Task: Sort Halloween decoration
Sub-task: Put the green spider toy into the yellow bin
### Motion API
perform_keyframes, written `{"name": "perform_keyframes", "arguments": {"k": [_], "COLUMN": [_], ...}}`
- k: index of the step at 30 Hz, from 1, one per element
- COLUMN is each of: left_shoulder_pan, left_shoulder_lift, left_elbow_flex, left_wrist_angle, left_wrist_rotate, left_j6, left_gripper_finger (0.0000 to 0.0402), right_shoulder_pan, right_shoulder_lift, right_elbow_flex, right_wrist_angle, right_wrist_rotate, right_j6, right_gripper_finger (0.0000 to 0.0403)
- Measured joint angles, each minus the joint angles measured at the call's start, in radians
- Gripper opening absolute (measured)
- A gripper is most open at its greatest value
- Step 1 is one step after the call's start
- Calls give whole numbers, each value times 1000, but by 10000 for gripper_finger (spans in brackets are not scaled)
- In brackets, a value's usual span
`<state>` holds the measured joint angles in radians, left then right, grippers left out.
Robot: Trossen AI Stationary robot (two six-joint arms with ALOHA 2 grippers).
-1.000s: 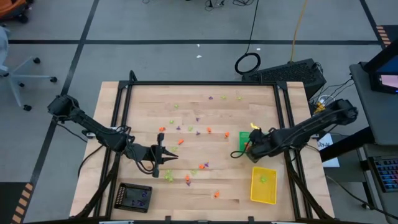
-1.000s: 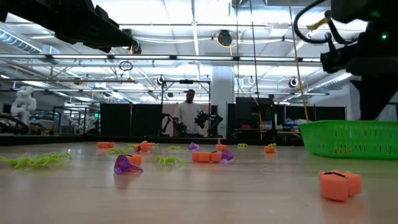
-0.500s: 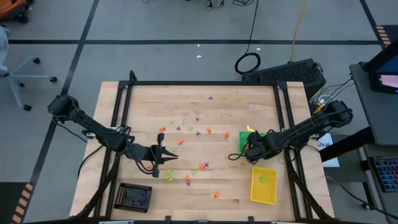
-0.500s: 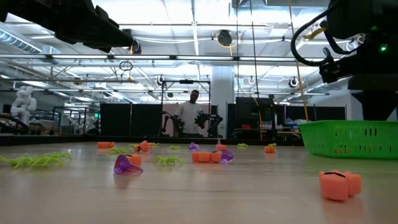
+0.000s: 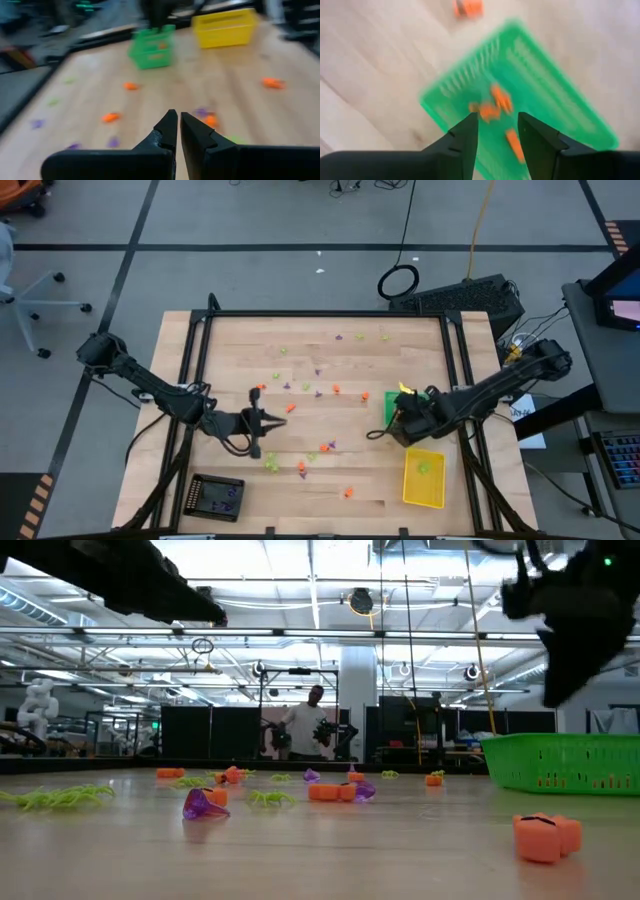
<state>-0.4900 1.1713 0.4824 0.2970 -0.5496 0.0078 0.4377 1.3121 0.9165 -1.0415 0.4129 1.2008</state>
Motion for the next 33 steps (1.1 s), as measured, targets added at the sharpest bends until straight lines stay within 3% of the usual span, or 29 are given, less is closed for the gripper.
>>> {"name": "perform_keyframes", "arguments": {"k": [4,10,17,22,33], "left_shoulder_pan": [0,34,79,85,111], "left_shoulder_lift": [0,0,0,0,0], "left_elbow_flex": [0,0,0,0,23], "left_wrist_angle": [-24,-72,-129,-157,-157], "left_wrist_rotate": [-146,-167,-166,-165,-161], "left_j6": [-19,-89,-184,-232,-264], "left_gripper_finger": [22,22,22,22,47], "right_shoulder_pan": [54,115,121,121,120], "right_shoulder_lift": [1,59,205,289,321], "right_elbow_flex": [12,12,12,12,11], "right_wrist_angle": [131,430,796,963,1022], "right_wrist_rotate": [204,421,424,422,425], "right_j6": [-16,-169,-424,-531,-590], "right_gripper_finger": [119,119,119,118,118]}}
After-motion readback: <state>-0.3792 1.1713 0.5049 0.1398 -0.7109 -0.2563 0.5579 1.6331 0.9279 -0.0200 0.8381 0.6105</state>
